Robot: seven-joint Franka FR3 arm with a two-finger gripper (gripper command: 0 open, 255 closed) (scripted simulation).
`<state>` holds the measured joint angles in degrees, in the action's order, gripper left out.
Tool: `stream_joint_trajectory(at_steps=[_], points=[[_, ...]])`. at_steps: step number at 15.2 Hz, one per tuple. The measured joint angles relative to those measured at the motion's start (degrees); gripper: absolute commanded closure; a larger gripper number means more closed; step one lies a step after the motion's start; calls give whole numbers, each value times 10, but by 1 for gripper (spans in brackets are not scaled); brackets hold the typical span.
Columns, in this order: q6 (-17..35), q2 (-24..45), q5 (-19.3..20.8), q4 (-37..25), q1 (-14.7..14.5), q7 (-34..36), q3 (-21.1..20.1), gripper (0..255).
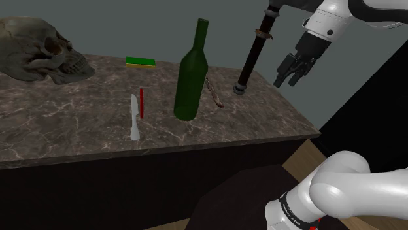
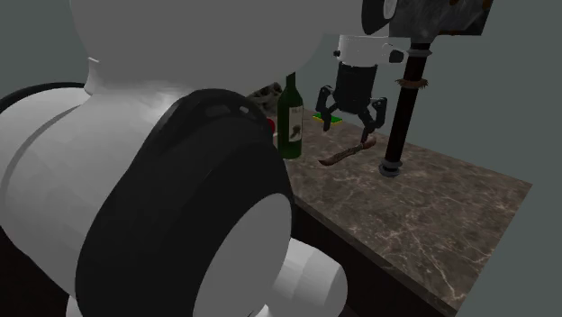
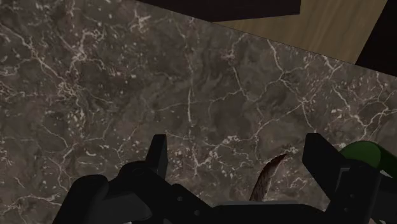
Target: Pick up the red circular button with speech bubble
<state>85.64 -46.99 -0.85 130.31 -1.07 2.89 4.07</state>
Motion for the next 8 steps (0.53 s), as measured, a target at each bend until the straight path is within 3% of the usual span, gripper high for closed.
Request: stream_joint_trajectory(at_steps=[2, 8], points=[[1, 4, -4, -3, -1, 7, -6, 0], [38, 52, -43, -18, -12, 94, -76, 0]])
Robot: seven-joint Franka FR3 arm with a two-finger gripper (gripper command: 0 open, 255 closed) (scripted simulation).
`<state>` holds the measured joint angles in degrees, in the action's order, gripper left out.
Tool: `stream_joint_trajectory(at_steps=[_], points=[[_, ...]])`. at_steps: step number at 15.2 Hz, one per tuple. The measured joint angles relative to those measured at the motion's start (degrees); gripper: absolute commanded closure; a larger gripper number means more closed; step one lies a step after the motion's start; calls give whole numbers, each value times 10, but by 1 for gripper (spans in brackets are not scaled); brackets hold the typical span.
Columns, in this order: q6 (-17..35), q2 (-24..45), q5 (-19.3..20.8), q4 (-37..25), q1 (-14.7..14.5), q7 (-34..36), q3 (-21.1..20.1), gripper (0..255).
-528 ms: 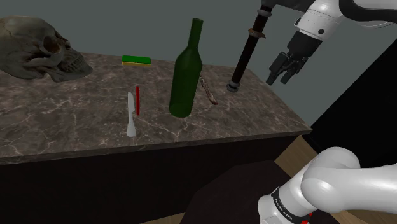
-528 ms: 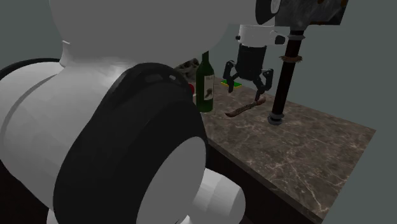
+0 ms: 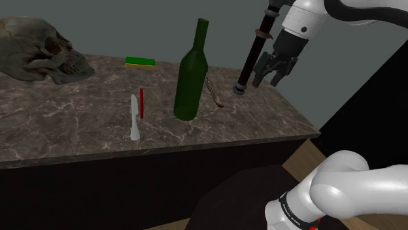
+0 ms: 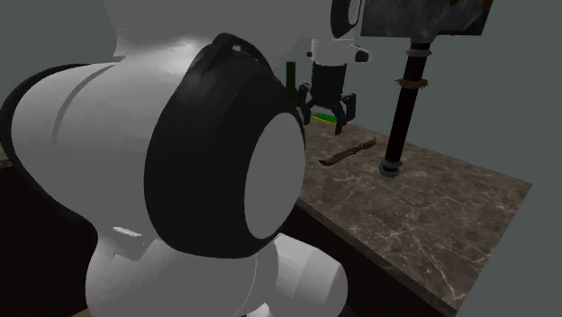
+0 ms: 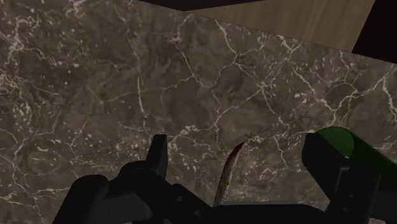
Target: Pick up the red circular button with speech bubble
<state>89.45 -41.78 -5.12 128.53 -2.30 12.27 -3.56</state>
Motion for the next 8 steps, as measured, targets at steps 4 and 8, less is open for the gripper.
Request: stream_joint_trajectory(at_steps=[4, 8], points=[[25, 50, -21, -29, -6, 66, -52, 0], [51, 115, -30, -72, -8, 129, -100, 0]])
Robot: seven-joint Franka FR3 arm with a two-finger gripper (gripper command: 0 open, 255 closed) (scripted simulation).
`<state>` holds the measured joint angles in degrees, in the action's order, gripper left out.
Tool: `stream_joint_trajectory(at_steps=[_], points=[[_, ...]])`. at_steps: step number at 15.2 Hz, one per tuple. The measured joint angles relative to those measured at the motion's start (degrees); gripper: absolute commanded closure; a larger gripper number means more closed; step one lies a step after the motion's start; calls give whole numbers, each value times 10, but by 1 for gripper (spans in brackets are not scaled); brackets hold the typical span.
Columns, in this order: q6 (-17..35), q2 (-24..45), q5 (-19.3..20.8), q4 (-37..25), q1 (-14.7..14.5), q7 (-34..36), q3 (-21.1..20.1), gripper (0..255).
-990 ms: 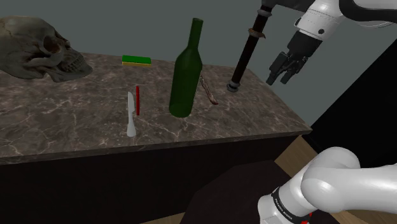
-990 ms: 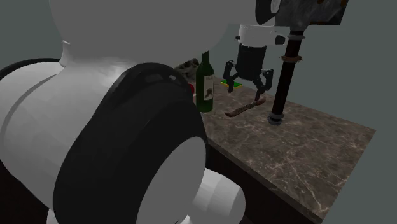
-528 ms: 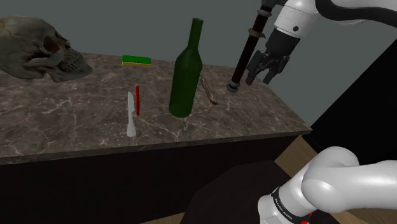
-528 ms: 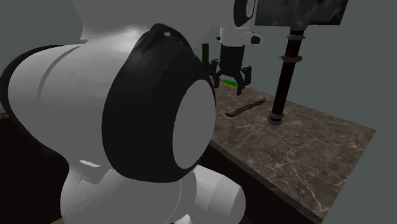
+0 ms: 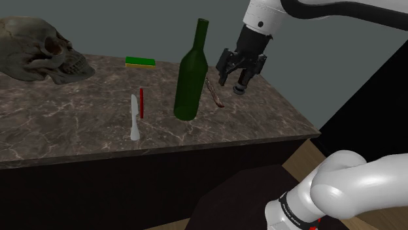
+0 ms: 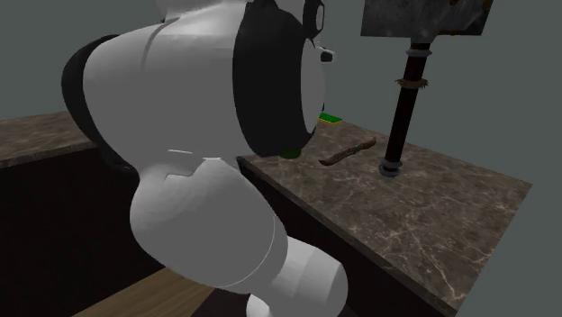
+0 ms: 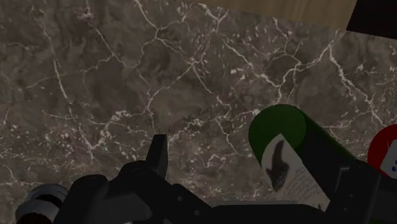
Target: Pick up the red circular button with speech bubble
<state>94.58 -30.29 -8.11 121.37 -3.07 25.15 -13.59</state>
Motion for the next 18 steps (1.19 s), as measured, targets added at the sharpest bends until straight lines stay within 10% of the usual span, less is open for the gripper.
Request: stream_joint_trajectory(at_steps=[9, 18], points=[[33, 169, 29, -136, -2, 156, -105, 0], [8, 393, 142, -353, -50, 323, -174, 0]])
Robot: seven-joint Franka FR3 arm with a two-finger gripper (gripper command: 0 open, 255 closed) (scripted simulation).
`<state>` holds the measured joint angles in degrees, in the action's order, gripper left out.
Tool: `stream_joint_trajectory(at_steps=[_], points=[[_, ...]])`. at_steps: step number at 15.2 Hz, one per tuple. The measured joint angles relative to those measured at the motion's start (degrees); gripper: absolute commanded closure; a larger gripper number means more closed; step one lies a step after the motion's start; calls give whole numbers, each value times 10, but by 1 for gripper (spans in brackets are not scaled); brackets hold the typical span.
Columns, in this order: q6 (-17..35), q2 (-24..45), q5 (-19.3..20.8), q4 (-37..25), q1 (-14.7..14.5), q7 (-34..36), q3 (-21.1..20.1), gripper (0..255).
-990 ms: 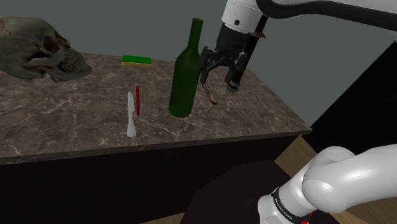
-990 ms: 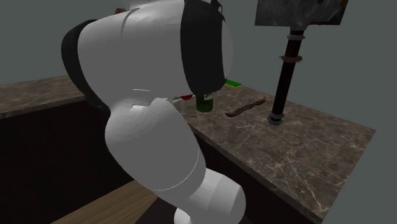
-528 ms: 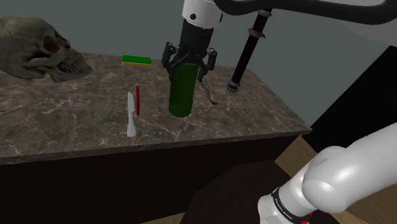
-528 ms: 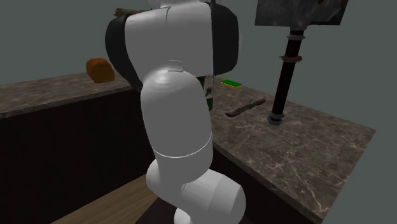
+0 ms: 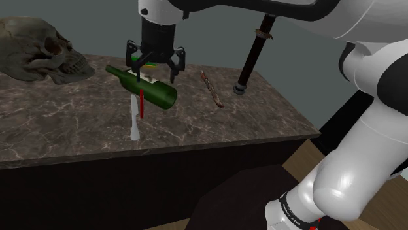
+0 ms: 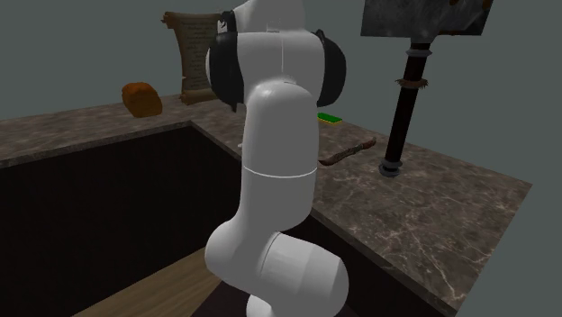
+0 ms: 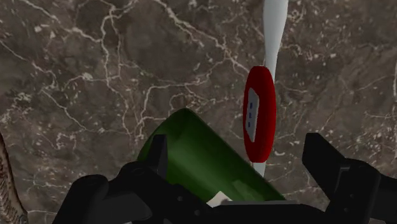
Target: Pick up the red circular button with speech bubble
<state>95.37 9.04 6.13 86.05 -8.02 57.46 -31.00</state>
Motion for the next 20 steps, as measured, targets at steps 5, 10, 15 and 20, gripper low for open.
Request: stream_joint_trajectory(at_steps=[5, 10, 15, 20], points=[[-15, 90, 49, -89, -38, 46, -2, 0], [25, 87, 48, -45, -34, 51, -1, 0], [35, 85, 48, -35, -32, 50, -1, 255], [35, 85, 48, -35, -32, 50, -1, 255]])
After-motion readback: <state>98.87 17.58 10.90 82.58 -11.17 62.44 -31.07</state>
